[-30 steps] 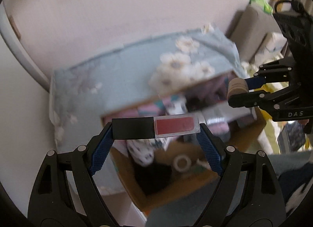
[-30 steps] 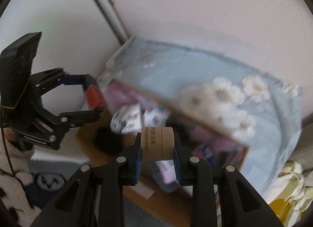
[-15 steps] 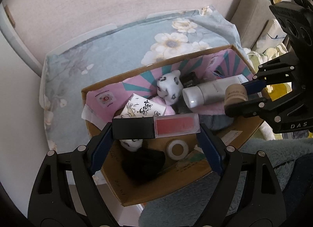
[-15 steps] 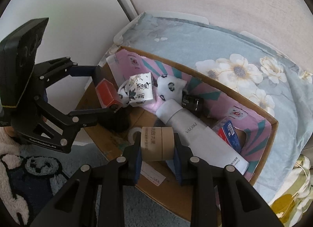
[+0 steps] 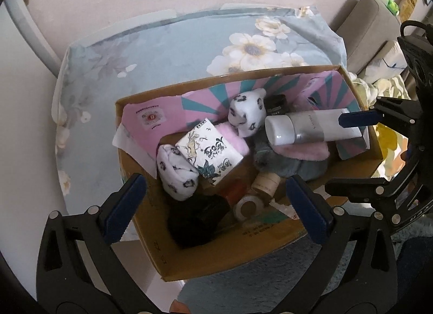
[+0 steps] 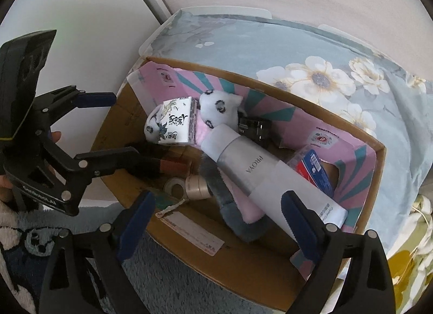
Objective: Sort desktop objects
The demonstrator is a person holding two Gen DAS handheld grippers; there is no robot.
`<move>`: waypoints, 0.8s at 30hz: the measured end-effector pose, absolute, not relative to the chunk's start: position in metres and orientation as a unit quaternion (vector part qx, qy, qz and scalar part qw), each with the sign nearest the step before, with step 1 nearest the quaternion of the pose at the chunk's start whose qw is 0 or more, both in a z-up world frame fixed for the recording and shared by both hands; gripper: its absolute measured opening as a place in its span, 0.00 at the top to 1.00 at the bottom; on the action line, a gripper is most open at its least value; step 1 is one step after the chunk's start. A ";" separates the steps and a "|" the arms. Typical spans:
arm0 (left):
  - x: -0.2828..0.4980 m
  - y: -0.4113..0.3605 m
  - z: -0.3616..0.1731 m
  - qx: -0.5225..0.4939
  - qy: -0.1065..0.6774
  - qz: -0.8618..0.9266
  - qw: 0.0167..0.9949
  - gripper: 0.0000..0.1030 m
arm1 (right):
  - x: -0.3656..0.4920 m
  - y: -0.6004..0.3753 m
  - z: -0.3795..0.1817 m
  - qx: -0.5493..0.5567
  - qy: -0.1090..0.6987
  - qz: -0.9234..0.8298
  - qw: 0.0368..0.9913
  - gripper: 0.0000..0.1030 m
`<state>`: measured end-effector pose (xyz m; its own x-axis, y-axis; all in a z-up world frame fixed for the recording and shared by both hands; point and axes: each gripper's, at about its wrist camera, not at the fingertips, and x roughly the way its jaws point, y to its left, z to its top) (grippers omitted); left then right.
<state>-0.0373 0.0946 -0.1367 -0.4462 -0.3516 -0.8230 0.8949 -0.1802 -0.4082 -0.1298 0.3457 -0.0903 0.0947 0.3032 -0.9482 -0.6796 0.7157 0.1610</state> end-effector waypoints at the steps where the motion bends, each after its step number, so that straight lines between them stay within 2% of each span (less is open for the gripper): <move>1: -0.038 0.095 -0.136 0.291 0.464 -0.711 0.440 0.00 | -0.130 0.345 -0.090 -0.160 0.581 0.339 0.722 0.09; 16: -0.038 0.097 -0.132 0.293 0.455 -0.714 0.444 0.00 | -0.130 0.341 -0.086 -0.152 0.578 0.333 0.729 0.09; 17: -0.038 0.097 -0.132 0.293 0.455 -0.714 0.445 0.00 | -0.130 0.340 -0.085 -0.152 0.577 0.332 0.731 0.07; 18: -0.039 0.097 -0.132 0.293 0.455 -0.714 0.445 0.00 | -0.130 0.340 -0.084 -0.151 0.577 0.330 0.732 0.00; 24: -0.034 0.096 -0.128 0.289 0.443 -0.718 0.452 0.00 | -0.127 0.336 -0.077 -0.146 0.567 0.321 0.745 0.00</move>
